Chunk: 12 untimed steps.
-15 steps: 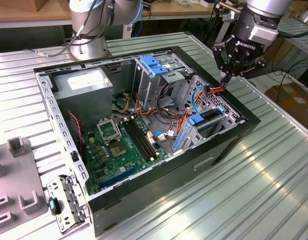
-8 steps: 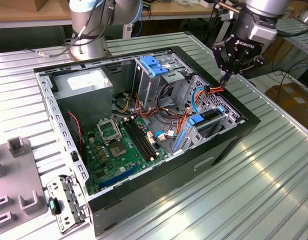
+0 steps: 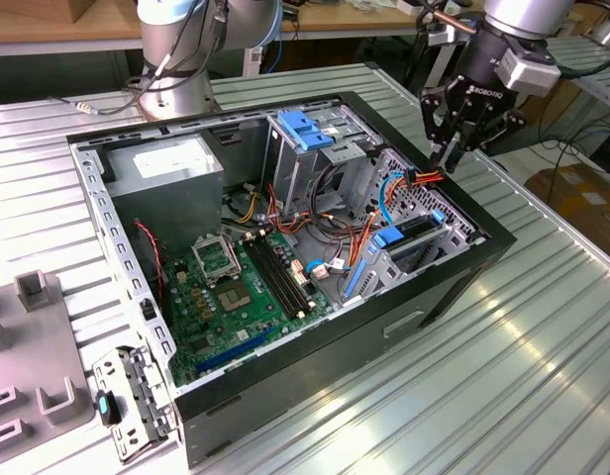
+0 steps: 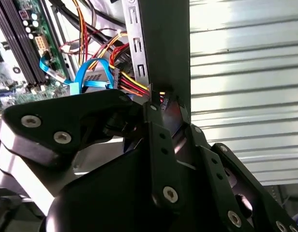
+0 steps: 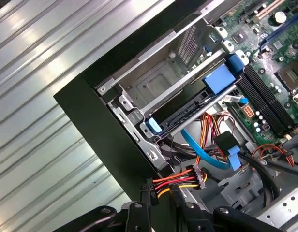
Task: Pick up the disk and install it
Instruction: 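Insert the first disk wire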
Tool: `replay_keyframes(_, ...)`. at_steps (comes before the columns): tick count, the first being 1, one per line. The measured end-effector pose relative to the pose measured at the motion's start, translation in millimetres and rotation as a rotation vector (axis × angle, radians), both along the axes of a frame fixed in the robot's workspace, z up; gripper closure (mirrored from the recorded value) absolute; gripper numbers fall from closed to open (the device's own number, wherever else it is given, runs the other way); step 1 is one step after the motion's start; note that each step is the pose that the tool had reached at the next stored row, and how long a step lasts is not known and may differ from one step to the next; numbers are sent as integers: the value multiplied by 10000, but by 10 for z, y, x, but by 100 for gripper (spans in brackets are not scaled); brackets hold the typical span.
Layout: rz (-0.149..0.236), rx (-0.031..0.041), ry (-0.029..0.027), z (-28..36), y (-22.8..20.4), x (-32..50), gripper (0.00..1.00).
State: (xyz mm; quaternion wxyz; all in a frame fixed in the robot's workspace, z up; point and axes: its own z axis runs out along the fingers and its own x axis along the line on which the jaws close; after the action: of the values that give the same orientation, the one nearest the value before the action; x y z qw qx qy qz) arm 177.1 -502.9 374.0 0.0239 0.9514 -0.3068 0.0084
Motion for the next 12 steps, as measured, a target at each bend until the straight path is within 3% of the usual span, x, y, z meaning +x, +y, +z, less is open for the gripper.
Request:
replay_keyframes(5, 785, -1, -20, -15, -17, 0, 70)
replay_keyframes(12, 1382, -6, -230, -53, -61, 0, 70)
